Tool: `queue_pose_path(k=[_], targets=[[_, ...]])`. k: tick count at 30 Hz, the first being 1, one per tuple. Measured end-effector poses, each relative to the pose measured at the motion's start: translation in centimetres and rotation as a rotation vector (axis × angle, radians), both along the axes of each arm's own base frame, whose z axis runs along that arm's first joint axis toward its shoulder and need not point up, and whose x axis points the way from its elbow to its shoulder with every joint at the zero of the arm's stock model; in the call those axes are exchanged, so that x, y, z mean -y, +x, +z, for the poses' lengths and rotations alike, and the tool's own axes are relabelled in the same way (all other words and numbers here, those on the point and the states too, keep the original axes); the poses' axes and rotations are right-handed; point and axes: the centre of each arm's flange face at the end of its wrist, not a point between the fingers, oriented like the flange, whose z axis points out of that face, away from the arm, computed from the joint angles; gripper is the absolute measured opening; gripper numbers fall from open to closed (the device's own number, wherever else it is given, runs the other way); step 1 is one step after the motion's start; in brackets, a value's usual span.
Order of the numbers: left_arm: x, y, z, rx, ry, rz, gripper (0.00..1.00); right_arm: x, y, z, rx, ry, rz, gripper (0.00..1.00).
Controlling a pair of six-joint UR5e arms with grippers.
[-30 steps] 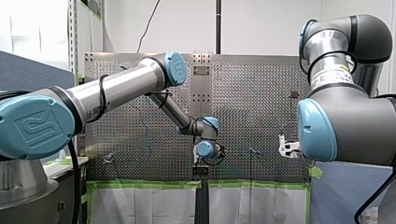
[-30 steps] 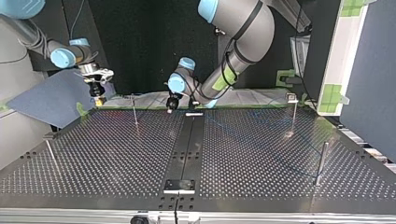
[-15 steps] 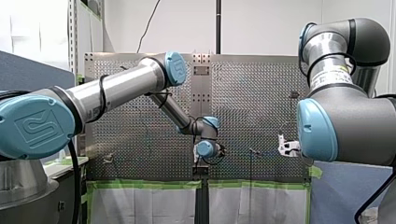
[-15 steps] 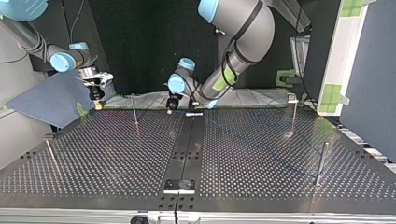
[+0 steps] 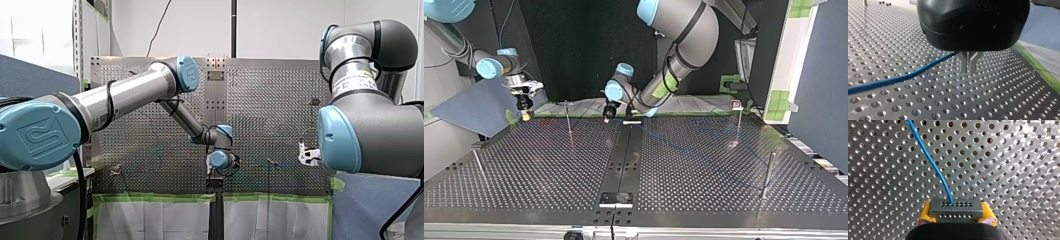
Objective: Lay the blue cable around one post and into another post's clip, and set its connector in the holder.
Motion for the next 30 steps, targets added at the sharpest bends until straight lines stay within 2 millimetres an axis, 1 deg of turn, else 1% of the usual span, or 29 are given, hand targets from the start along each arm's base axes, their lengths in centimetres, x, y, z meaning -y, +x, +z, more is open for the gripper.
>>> queue_pose_path(k=[10,17,30], targets=[[-0.7,1.0,0.2,0.009,-0.005,0.021,0.07,0.8,0.1,0.0,-0.003,-0.027,-0.004,0.00],[-1.3,1.7,0.4,0.022,-0.010,0.046,0.07,1.3,0.1,-1.6,-0.023,-0.032,-0.008,0.00],[-2.2,2.8,0.7,0.032,-0.012,0.079,0.07,2.7,-1.0,-0.9,-0.017,-0.049,-0.057,0.00]])
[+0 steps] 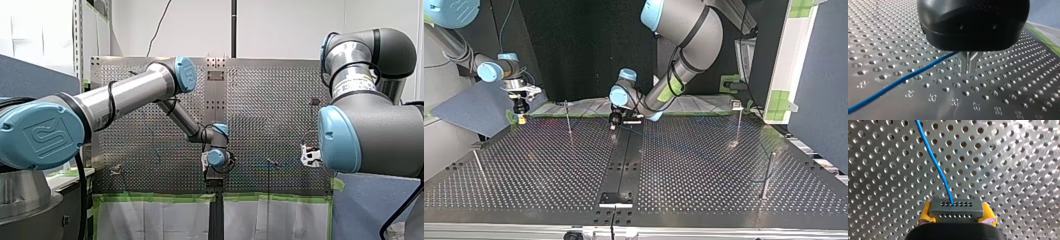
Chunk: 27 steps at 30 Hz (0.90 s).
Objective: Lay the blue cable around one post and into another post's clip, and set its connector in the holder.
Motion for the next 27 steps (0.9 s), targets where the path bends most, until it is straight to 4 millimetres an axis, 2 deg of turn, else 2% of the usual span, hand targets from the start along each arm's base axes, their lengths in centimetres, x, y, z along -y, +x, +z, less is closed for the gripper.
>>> queue_pose_path(k=[15,24,27], targets=[[-1.1,0.8,0.0,-0.017,-0.013,0.012,0.07,0.9,-1.8,0.3,0.003,-0.019,-0.087,0.00],[-1.1,0.6,-0.2,-0.033,0.008,0.002,0.07,0.9,-2.5,0.2,0.001,-0.004,-0.120,0.00],[-0.9,0.1,-0.3,-0.045,0.040,-0.008,0.14,0.9,-2.5,0.2,-0.001,-0.002,-0.120,0.00]])
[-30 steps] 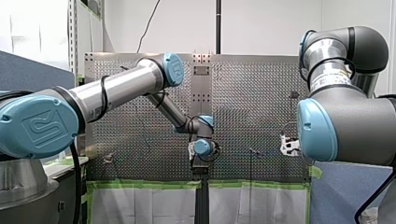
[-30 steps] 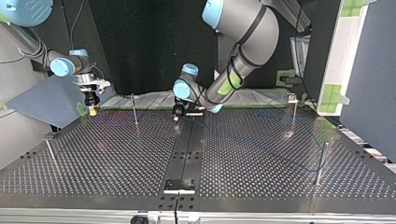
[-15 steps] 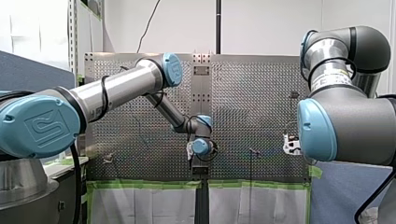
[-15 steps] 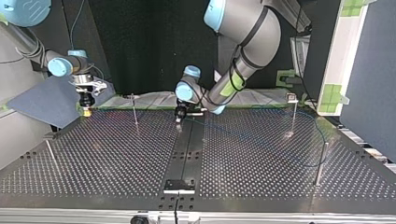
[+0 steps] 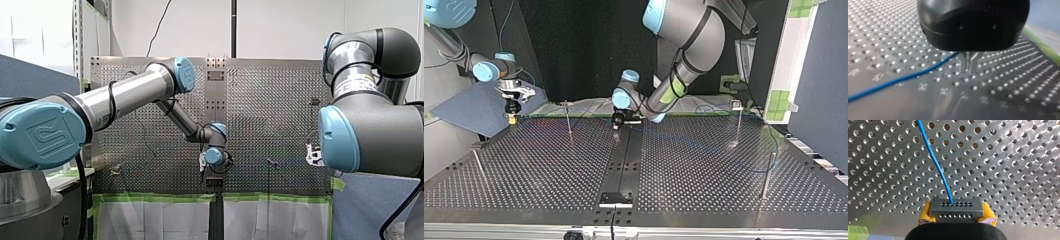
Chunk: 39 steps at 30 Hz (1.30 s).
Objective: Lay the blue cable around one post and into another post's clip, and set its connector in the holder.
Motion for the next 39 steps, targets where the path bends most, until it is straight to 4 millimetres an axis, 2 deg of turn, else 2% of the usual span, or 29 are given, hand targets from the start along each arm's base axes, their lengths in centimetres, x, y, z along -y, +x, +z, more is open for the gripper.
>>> queue_pose_path(k=[2,4,5,7,8,10,11,12,15,19,22,30,31,39], targets=[[0.2,-0.4,-0.1,-0.008,0.021,-0.010,0.18,0.0,0.0,0.0,-0.001,0.000,0.000,0.00],[0.4,-0.8,-0.2,-0.017,0.042,-0.024,0.34,0.0,0.0,0.0,-0.001,0.000,0.000,0.00],[0.6,-1.0,-0.3,-0.021,0.050,-0.033,0.34,0.0,0.0,0.0,-0.001,0.001,0.000,0.00],[0.9,-1.6,-0.4,-0.032,0.068,-0.054,0.47,-0.1,0.1,0.0,-0.005,0.005,0.000,0.00],[1.1,-1.8,-0.5,-0.038,0.076,-0.064,0.47,-0.2,0.2,-0.1,-0.010,0.010,0.000,0.00],[1.5,-2.5,-0.6,-0.049,0.096,-0.085,0.62,-0.3,0.3,-0.2,-0.021,0.019,0.003,0.00],[1.6,-2.8,-0.8,-0.053,0.104,-0.095,0.62,-0.4,0.5,-0.3,-0.029,0.026,0.005,0.00],[1.8,-3.3,-1.0,-0.057,0.114,-0.110,0.69,-0.5,0.6,-0.3,-0.035,0.030,0.008,0.00],[2.1,-4.6,-1.9,-0.067,0.143,-0.150,0.77,-0.9,1.0,-0.5,-0.055,0.045,0.020,0.00],[2.6,-6.4,-3.0,-0.081,0.167,-0.203,0.77,-1.4,1.9,-0.7,-0.083,0.065,0.045,0.00],[3.6,-7.6,-3.0,-0.077,0.165,-0.247,0.77,-1.9,2.7,-0.9,-0.108,0.082,0.062,0.00],[8.7,-10.3,-0.9,-0.009,0.081,-0.371,0.77,-2.4,4.1,-0.9,-0.145,0.090,0.087,0.00],[9.1,-10.5,-0.7,-0.003,0.069,-0.381,0.80,-2.4,4.2,-0.9,-0.145,0.090,0.088,0.00],[11.5,-12.4,-0.3,-0.007,-0.011,-0.441,0.80,-2.4,4.5,-0.7,-0.145,0.088,0.092,0.00]])
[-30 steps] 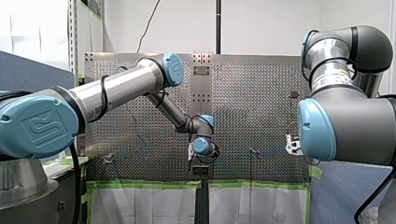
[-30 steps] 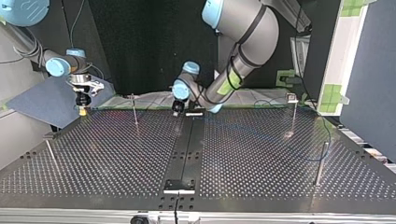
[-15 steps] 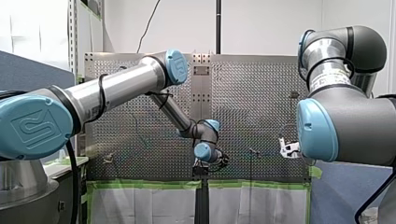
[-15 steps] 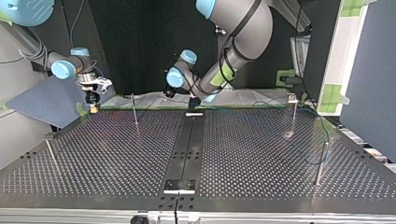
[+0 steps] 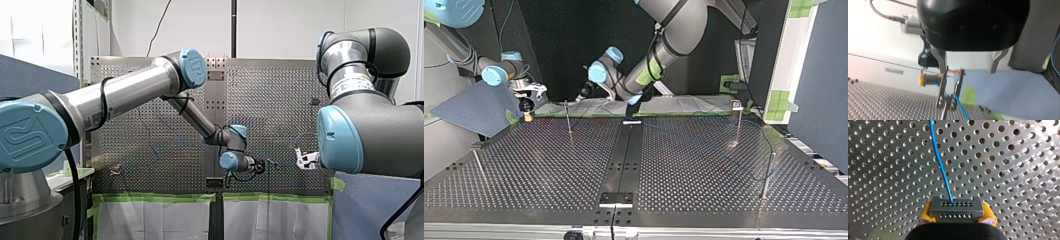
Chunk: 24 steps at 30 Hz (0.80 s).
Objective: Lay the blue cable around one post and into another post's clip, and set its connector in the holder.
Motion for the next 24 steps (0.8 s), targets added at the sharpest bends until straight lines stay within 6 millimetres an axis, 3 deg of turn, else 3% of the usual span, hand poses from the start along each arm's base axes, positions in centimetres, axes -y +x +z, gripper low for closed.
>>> queue_pose_path(k=[16,24], targets=[[2.9,-1.7,1.0,0.004,-0.170,0.048,0.84,0.0,0.3,0.1,0.003,0.002,0.005,0.00],[3.1,-1.7,1.2,-0.014,-0.236,0.108,0.84,0.1,0.4,0.2,0.004,0.005,0.006,0.00]])
